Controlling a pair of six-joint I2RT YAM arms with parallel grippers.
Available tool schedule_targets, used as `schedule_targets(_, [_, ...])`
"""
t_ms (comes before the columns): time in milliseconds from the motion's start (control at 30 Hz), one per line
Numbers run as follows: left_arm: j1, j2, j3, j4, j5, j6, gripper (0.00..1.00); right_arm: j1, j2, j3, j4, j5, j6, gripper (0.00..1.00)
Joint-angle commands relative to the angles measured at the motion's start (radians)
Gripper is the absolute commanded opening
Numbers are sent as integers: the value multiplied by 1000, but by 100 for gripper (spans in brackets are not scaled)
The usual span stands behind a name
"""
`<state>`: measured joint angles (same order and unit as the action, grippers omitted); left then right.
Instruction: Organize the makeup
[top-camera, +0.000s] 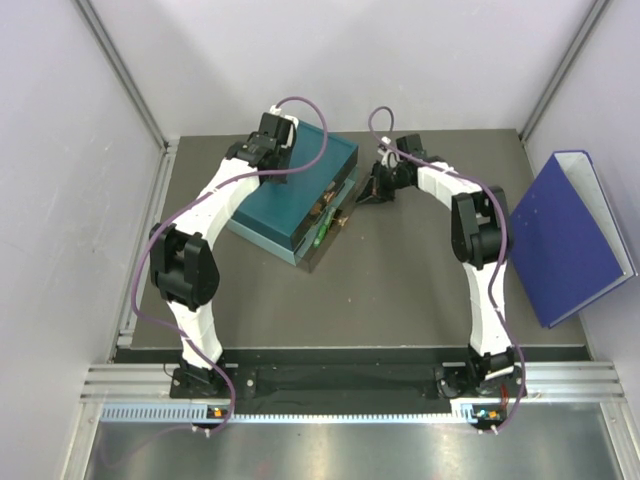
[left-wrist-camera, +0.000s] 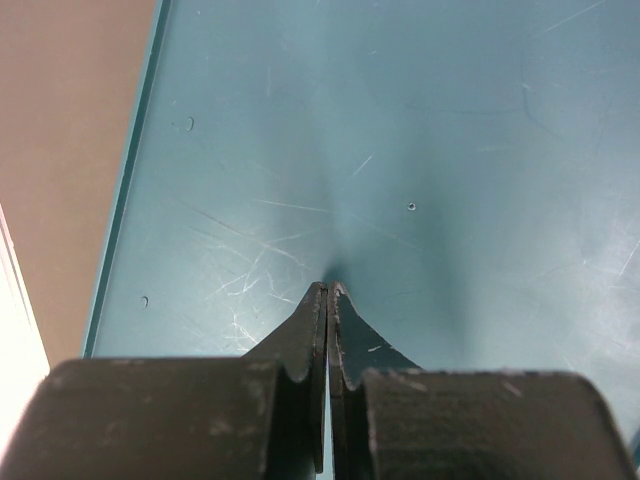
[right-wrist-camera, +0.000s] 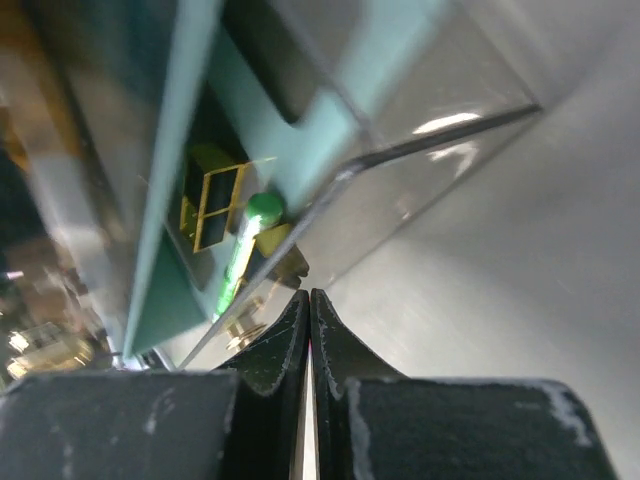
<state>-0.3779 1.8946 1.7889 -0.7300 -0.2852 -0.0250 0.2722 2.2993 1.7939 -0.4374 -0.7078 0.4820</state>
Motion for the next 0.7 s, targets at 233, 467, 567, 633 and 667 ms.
schedule_targets(233, [10, 27, 21, -65, 34, 0, 0, 125, 143, 278, 66, -48, 132, 0])
schedule_targets(467, [10, 9, 58, -62, 17, 7, 0, 102, 79, 234, 39, -6, 86, 0])
schedule_targets(567, [10, 1, 140, -63, -23, -1, 22, 68, -24, 164, 34, 24, 52, 0])
schedule_targets(633, [10, 6, 203, -68, -45, -4, 44, 44, -113, 119, 29, 51, 27, 0])
schedule_targets(667, [10, 9, 272, -66, -66, -13, 70, 35, -139, 110, 17, 60, 17, 0])
